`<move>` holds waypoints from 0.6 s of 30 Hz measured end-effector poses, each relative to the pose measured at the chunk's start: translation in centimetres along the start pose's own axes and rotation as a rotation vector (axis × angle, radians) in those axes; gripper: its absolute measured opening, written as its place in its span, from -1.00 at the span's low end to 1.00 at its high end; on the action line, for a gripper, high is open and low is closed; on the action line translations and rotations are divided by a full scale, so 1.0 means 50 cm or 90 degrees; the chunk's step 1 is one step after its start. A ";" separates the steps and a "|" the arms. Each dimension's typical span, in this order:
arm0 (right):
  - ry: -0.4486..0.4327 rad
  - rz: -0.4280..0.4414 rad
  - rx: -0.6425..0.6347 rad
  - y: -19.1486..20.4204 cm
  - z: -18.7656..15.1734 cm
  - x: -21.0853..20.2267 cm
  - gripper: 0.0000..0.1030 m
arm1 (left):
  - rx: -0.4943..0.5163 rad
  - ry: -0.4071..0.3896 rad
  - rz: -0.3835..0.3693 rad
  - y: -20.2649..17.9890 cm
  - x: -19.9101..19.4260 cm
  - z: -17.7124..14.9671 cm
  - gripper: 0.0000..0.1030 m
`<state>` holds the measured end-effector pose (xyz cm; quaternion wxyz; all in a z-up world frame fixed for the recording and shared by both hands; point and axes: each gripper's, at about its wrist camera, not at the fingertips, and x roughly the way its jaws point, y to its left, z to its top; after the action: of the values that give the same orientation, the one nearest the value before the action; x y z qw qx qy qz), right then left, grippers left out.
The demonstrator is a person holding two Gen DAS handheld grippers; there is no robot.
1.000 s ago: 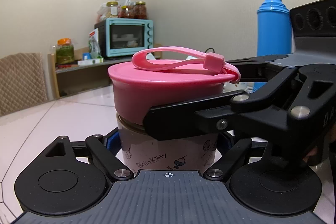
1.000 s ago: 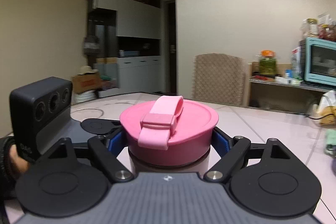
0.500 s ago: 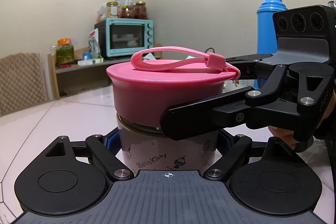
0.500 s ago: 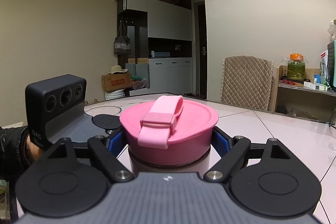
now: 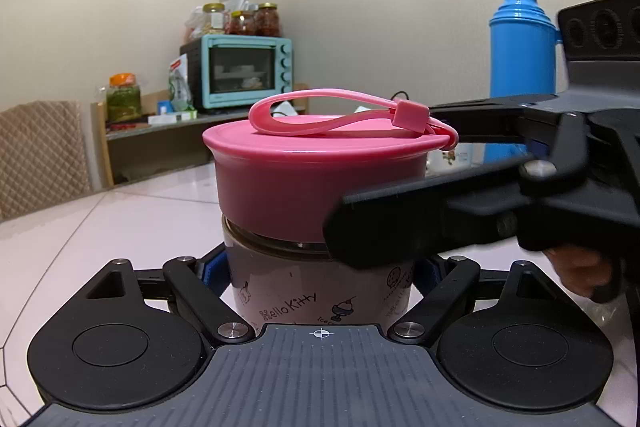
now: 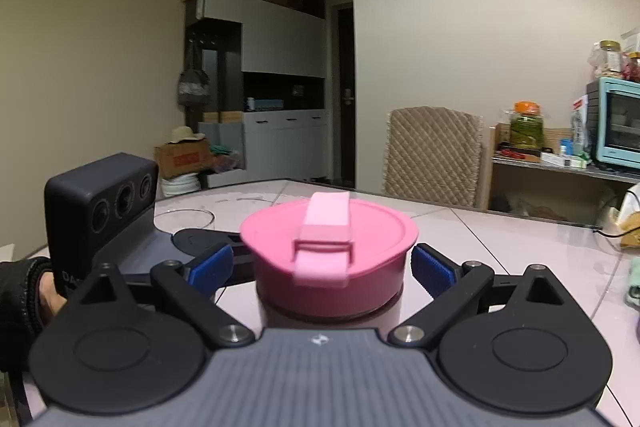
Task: Unscrew bottle cap and pour
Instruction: 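Twist the pink lid again with the right gripper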
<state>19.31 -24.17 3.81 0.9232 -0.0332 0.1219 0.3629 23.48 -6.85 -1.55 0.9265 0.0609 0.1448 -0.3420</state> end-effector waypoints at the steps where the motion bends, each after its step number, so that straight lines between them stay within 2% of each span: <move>1: -0.004 -0.013 0.005 0.006 -0.002 -0.003 0.89 | 0.000 0.000 0.000 0.000 0.000 0.000 0.74; 10: -0.019 -0.145 0.052 0.049 -0.011 0.000 0.88 | 0.000 0.000 0.000 0.000 0.000 0.000 0.74; 18: -0.005 -0.190 0.086 0.047 -0.015 0.030 0.88 | 0.000 0.000 0.000 0.000 0.000 0.000 0.74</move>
<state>18.63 -21.56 2.76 0.9674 0.0126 0.1365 0.2127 23.50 -6.85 -1.57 0.9265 0.0610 0.1448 -0.3420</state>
